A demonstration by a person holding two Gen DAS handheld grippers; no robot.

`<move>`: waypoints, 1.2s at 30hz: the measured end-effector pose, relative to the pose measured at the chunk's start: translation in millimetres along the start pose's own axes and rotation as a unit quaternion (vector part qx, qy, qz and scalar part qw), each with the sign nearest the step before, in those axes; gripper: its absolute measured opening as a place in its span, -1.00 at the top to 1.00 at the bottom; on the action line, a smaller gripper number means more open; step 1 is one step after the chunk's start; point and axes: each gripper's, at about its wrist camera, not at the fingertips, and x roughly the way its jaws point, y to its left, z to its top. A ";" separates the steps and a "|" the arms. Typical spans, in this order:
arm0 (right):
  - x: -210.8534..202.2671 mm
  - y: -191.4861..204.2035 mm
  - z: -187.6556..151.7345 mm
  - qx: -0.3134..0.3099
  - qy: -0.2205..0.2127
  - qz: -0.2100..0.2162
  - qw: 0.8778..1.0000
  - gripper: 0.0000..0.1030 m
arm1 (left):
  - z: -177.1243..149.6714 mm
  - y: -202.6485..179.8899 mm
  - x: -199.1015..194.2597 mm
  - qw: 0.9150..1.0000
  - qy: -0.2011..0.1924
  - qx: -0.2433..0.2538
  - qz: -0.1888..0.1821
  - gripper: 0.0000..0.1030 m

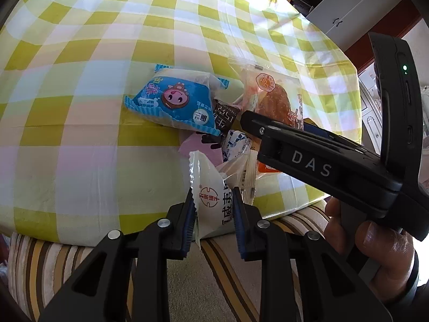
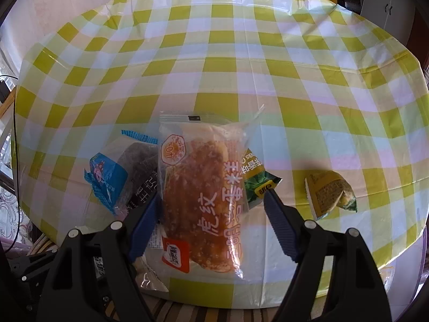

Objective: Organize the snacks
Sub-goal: 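Carry both packs over the white box and open both tools to drop them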

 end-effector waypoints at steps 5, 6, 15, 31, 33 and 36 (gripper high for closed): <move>-1.0 -6.5 -7.3 0.001 0.006 0.010 1.000 0.02 | -1.2 -0.1 -3.0 1.000 -0.006 -0.001 0.003 0.53; -2.7 -8.0 -8.5 0.003 0.005 0.012 1.000 0.04 | -1.4 -0.3 -3.6 1.000 -0.007 -0.001 0.004 0.53; -27.7 -23.1 -18.1 0.017 -0.027 0.031 0.999 0.08 | -2.3 -2.3 -12.8 1.000 -0.025 -0.003 0.014 0.53; -61.4 -71.5 -48.4 0.060 -0.032 0.037 0.997 0.08 | -11.3 -27.1 -19.6 0.999 -0.029 0.018 0.031 0.53; -64.4 -79.0 -52.5 0.067 -0.033 0.036 0.997 0.08 | -12.2 -32.7 -19.2 0.999 -0.028 0.022 0.031 0.53; -69.7 -92.0 -58.4 0.080 -0.034 0.034 0.996 0.08 | -12.9 -42.5 -17.6 0.999 -0.026 0.030 0.028 0.53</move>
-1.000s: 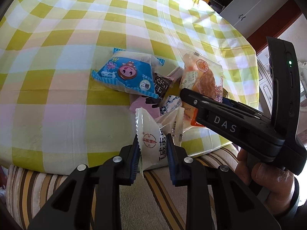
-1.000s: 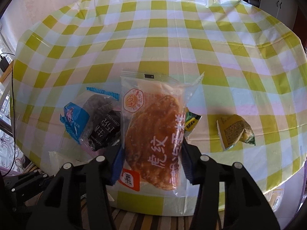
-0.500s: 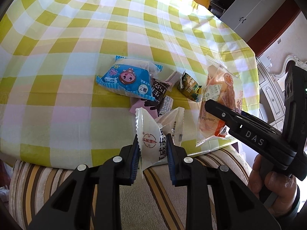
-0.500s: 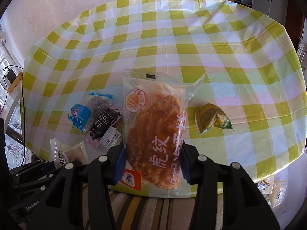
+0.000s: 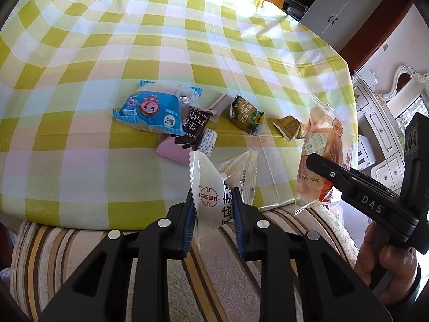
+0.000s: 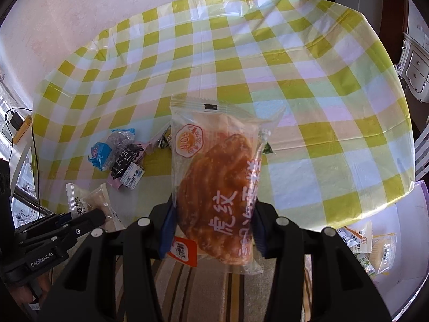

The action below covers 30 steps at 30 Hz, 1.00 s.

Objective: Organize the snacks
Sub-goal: 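Carry both packs over the white box and open both tools to drop them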

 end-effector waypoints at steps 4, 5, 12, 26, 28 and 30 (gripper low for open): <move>-9.0 -20.3 -4.7 0.020 -0.004 -0.006 1.000 0.08 | 0.2 -16.4 3.7 1.000 0.005 0.013 -0.009 0.53; -11.6 -25.9 -6.4 0.025 -0.005 -0.008 1.000 0.08 | 0.2 -21.3 5.2 1.000 0.006 0.017 -0.012 0.53; -31.1 -69.2 -17.7 0.064 -0.015 -0.032 0.997 0.08 | 1.1 -62.6 19.4 0.998 0.021 0.054 -0.039 0.53; -59.8 -191.4 -70.2 0.161 0.005 -0.130 0.978 0.08 | -5.2 -181.7 60.7 0.977 0.067 0.171 -0.112 0.53; -60.4 -205.7 -81.0 0.170 0.013 -0.147 0.974 0.08 | -10.1 -199.8 68.7 0.971 0.082 0.191 -0.123 0.53; -59.1 -218.8 -92.9 0.181 0.024 -0.156 0.971 0.08 | -16.4 -216.7 77.0 0.964 0.099 0.208 -0.133 0.53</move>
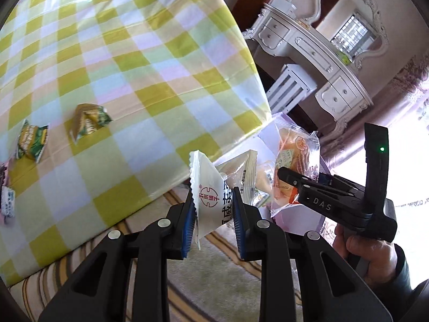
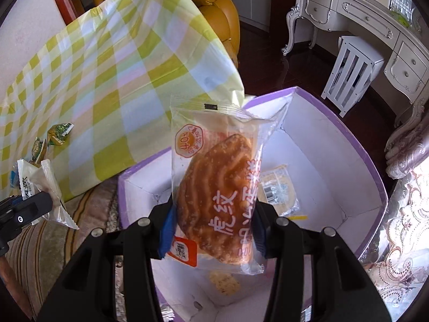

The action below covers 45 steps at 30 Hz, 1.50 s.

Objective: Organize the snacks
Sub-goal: 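Carry both packs over the white box and open both tools to drop them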

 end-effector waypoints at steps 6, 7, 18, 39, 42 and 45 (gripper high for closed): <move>21.6 -29.6 -25.9 0.016 0.043 -0.026 0.999 0.08 | 0.1 -42.7 38.7 0.996 0.066 0.051 -0.015 0.53; 25.1 -32.2 -30.3 0.017 0.050 -0.029 0.998 0.08 | -1.2 -48.6 45.4 0.995 0.078 0.059 -0.013 0.53; 45.1 -50.0 -61.1 0.028 0.099 -0.054 0.993 0.05 | -13.4 -89.3 94.6 0.976 0.167 0.135 -0.022 0.51; 8.5 -8.9 -29.7 0.017 0.043 -0.058 0.997 -0.46 | -7.7 -48.3 46.6 0.995 0.076 0.062 -0.025 -0.24; 0.8 3.1 -20.9 0.010 0.031 -0.046 0.998 -0.48 | -8.1 -29.6 28.3 0.998 0.045 0.035 -0.015 -0.24; -3.1 19.6 -13.7 -0.004 0.022 -0.033 0.999 -0.48 | -7.9 -7.7 8.2 1.000 0.011 0.005 0.000 -0.24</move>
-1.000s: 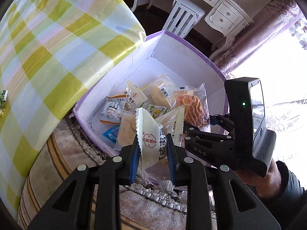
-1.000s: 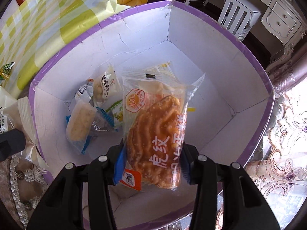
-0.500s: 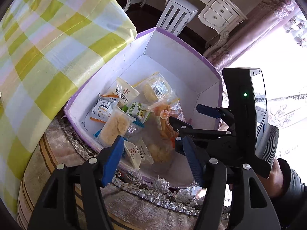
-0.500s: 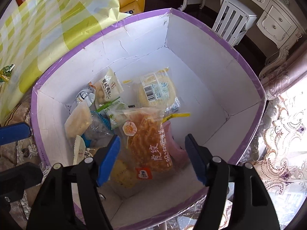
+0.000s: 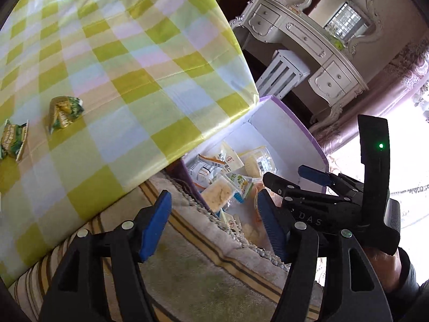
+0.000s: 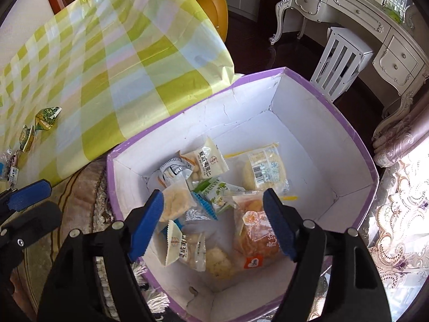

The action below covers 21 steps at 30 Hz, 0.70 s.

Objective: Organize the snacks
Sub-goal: 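Grasp the small white packet with left tool while right tool grasps the green snack packet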

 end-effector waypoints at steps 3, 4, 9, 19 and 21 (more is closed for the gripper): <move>-2.5 19.2 5.0 -0.041 -0.011 -0.014 0.999 -0.48 | -3.9 26.2 -19.1 0.999 -0.025 -0.037 0.011 -0.24; -3.9 24.4 6.5 -0.052 -0.014 -0.018 0.998 -0.48 | -5.6 35.1 -24.2 0.998 -0.031 -0.050 0.014 -0.23; -5.9 33.3 12.9 -0.080 -0.019 -0.028 0.996 -0.49 | -19.3 82.5 -52.1 0.991 -0.064 -0.118 0.029 -0.23; -17.8 57.4 34.5 -0.077 -0.045 0.006 0.996 -0.49 | -49.5 158.9 -102.8 0.964 -0.118 -0.227 0.070 -0.21; -19.3 74.5 36.0 -0.088 -0.048 0.023 0.995 -0.49 | -55.8 168.6 -111.2 0.959 -0.127 -0.240 0.078 -0.21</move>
